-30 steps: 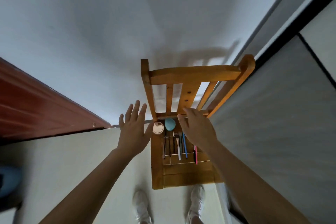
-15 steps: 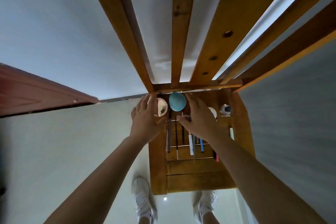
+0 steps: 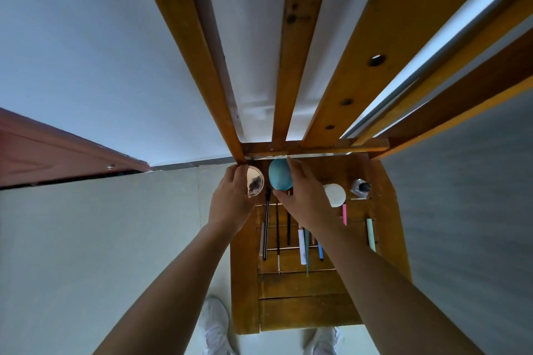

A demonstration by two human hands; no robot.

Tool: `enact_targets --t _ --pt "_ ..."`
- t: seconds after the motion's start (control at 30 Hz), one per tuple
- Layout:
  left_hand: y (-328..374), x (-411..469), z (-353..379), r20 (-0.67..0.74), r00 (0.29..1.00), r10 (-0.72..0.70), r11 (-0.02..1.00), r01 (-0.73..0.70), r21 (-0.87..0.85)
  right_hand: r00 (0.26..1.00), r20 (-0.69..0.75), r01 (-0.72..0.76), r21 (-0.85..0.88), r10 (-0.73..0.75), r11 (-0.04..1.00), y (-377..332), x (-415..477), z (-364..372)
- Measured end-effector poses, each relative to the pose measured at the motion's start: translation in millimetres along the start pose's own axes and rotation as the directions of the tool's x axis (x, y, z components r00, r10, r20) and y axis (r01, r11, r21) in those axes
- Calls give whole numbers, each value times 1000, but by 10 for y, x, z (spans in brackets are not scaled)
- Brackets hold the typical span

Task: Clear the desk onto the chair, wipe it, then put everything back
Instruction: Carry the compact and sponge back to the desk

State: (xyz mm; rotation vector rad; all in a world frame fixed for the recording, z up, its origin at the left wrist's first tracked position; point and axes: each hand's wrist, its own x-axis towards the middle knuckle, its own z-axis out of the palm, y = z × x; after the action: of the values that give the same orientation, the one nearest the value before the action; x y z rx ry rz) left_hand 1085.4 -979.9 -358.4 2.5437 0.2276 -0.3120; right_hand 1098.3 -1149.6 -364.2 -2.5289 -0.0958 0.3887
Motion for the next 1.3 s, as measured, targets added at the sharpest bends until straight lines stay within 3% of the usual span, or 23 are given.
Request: enact_targets --t 0.3,0.47,0.6,0.7,0.8,0.9,1.0,1.13,1.3 --pt "150 -470 -643 -147 989 -29 990 8 -142 991 -120 69 88 -59 994 -257 -491 -603" --pt "438 -990 -1797 -283 959 -1 991 -37 -129 979 -163 154 212 -120 965 -956 -846 -1396" --pt "727 -1673 -2966 -433 900 -44 986 -31 -165 935 -184 345 285 -303 894 -1894 -1158 -2076" --pt "818 -2385 -3802 -602 790 -117 983 7 -181 847 -191 532 328 -497 781 -2759 -1401 -2478" --pt "780 -3238 -4503 -735 621 -273 959 116 -258 740 -182 660 376 -647 650 -3671 -1759 -2788" --pt "653 -4117 -5029 -806 430 -407 914 195 -357 584 -205 781 407 -786 474 -4504 -2197 -2906" --pt "429 -5010 -5360 -857 291 -426 903 191 -384 444 -236 852 409 -865 326 -5242 -2761 -2794" --pt "-37 -6180 -5562 -885 166 -435 890 227 -395 303 -223 883 431 -926 185 -6086 -3613 -2319" --pt "-733 -7547 -5591 -894 26 -447 846 336 -413 188 -169 849 522 -968 74 -6869 -4748 -1407"
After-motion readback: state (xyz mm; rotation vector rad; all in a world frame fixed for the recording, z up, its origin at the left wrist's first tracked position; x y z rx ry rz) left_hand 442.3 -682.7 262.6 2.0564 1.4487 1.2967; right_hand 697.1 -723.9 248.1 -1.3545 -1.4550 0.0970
